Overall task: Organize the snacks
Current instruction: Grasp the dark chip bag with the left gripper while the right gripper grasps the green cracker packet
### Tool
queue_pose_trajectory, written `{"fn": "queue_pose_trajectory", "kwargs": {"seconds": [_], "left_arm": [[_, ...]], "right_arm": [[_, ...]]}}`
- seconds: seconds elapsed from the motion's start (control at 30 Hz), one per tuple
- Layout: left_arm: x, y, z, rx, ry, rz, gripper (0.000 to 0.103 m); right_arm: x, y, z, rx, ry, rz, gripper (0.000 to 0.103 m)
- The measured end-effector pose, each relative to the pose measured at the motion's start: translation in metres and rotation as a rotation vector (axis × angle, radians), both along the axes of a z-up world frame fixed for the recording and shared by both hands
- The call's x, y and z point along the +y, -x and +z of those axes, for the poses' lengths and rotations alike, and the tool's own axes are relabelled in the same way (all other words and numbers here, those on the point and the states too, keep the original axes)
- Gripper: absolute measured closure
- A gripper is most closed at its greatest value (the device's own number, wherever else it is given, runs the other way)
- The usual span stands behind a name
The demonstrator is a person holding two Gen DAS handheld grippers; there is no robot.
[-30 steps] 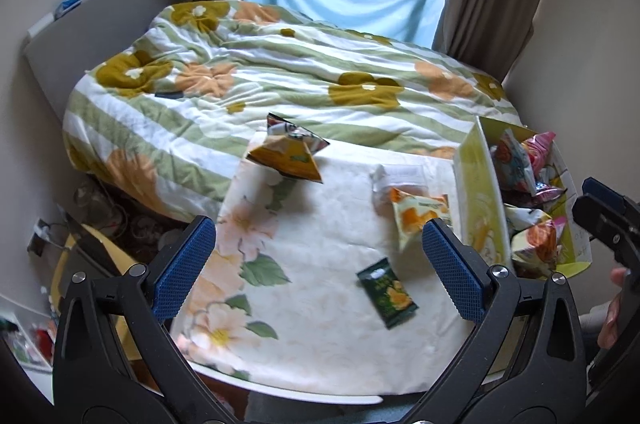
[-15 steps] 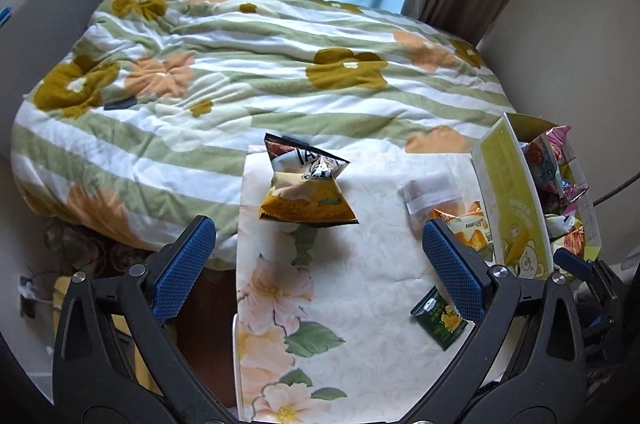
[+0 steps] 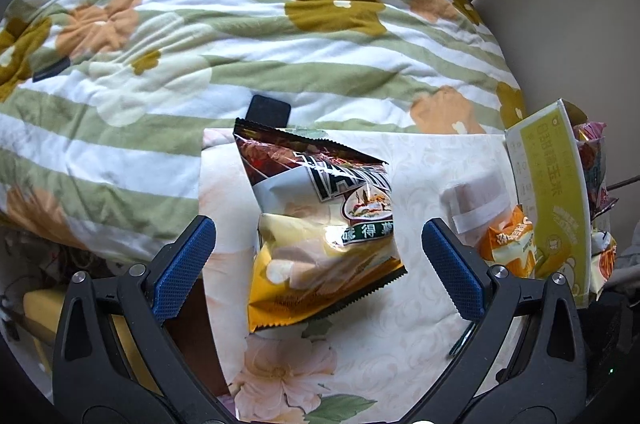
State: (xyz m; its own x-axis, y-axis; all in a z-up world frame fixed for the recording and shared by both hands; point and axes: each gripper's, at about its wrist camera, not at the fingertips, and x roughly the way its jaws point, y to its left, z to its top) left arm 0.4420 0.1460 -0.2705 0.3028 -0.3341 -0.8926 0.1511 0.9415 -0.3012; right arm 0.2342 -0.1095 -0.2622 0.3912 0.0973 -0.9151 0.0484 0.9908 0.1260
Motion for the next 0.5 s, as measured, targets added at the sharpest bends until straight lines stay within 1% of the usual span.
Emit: {"fn": "queue_pose_trajectory", "kwargs": {"seconds": [0.17,0.23,0.3,0.33,0.4,0.5], "left_arm": [[-0.005,-0.014,-0.027,0.052,0.032,0.0,0.001],[-0.007,-0.017,-0.034,0.066,0.034,-0.002,0.004],[-0.008,-0.017,-0.04,0.083,0.033,-0.007,0.015],[-0.007,-0.017,-0.041,0.09,0.04,-0.011,0.017],[-0.009,-0.016,-0.044,0.102,0.034,-0.014,0.025],[-0.01,-0.012,-0.046,0.103,0.023,-0.02,0.028]], "right_arm": [[-0.002,0.002,-0.017,0.025,0.015,0.017,0.001],[0.001,0.001,-0.022,0.024,0.036,0.045,0.001],[0.003,0.0,-0.027,0.025,0.054,0.065,0.001],[0.003,0.0,-0.03,0.026,0.053,0.074,0.001],[0.005,0.0,-0.036,0.029,0.054,0.105,0.001],[0.006,0.001,-0.043,0.024,0.07,0.158,0.003]]}}
